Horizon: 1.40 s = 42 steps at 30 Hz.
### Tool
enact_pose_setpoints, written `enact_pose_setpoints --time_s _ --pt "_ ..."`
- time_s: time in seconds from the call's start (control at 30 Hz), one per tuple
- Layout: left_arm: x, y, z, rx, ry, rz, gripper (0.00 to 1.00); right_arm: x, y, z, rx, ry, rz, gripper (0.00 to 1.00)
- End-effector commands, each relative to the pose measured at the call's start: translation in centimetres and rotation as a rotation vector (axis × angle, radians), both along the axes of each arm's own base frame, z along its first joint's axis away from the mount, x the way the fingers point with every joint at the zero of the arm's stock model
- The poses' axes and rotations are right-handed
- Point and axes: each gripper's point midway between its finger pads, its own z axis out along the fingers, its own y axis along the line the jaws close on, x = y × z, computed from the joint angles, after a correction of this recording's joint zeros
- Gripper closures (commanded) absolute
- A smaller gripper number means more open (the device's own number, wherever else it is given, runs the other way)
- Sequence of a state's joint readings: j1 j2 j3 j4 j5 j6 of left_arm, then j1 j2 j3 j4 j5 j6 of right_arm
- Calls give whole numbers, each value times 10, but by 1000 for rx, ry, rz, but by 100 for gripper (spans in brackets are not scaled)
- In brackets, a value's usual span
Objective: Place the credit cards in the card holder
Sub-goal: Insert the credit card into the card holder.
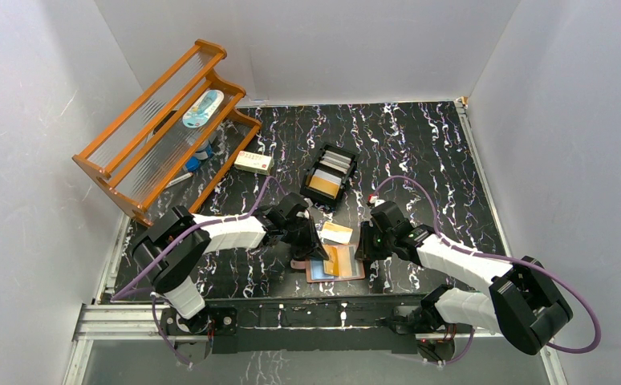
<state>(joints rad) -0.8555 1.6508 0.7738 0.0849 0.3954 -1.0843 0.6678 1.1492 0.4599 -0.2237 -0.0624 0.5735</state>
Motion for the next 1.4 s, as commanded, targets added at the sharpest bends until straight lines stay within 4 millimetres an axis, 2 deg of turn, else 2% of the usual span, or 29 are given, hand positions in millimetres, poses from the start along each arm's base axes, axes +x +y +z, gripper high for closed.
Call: enact_pose_setpoints --time_s 0.0,0.23,0.53,0.7,1.1,1.37 --pt "-5 -6 -5 -21 -2 -45 100 -7 -7 -13 -34 31 -10 67" --pt "-2 -8 -9 -30 -21 -58 100 -7 -7 -13 -32 32 -9 67" --pt "-6 -16 -3 -117 -44 -92 100 -7 -7 -13 -32 32 -10 68" --pt "-7 -7 -13 -56 -35 -74 100 -7 -7 -12 -30 31 -7 68" --pt "-9 20 -16 89 20 43 100 -7 -7 -13 -33 29 -9 68" --pt "-11 22 -19 108 47 68 100 -6 -8 -13 -36 30 -11 68"
